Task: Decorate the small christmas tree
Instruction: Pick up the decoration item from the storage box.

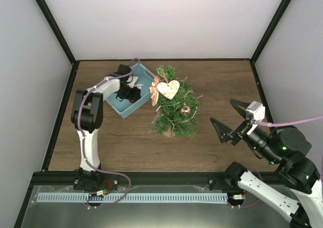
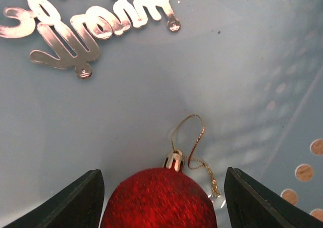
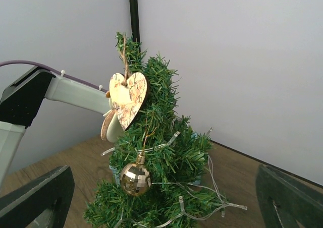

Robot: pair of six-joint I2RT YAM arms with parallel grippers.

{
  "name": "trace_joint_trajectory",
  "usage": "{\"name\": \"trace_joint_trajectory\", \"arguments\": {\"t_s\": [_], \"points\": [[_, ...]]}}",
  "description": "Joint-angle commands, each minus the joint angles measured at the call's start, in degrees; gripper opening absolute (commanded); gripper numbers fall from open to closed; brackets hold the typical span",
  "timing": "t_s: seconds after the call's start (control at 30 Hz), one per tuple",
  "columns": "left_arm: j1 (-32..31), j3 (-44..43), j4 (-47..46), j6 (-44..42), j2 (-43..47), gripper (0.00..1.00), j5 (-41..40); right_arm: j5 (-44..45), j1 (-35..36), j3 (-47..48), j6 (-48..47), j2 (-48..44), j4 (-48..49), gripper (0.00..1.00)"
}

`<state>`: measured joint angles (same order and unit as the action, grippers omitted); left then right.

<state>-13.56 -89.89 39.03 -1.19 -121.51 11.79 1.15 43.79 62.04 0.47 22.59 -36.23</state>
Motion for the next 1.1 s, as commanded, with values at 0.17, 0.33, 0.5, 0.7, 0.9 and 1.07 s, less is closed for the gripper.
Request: {"name": "trace_joint_trajectory", "arguments": {"t_s": [0.17, 0.33, 0.5, 0.7, 0.9, 1.07], "points": [[-0.4, 2.8, 1.9, -0.8, 4.7, 0.68, -2.8, 0.8, -0.4, 0.0, -0.8, -1.8, -0.5, 1.0], [-0.4, 4.7, 0.1, -0.7, 5.8, 0.51, -2.7, 0.7, -0.3, -0.2, -0.8, -2.2, -0.8, 1.0], [-0.4, 4.8, -0.3, -0.8, 6.1, 0.5, -1.7, 0.7, -0.3, 0.0, -0.5, -3.0, -1.3, 1.0], [-0.5, 4.9, 0.3, 0.3, 8.2, 0.46, -2.5, 1.0, -0.4, -0.2, -0.3, -4.0, -1.6, 1.0], [-0.4, 5.1, -0.1, 2.8, 15.9, 0.43, -3.7, 1.7, -0.3, -0.1, -0.3, -4.0, -1.4, 1.0], [-0.4, 6.7, 0.2, 4.1, 24.4, 0.41, -2.4, 2.3, -0.3, -0.4, -0.4, -4.2, -1.1, 1.0]]}}
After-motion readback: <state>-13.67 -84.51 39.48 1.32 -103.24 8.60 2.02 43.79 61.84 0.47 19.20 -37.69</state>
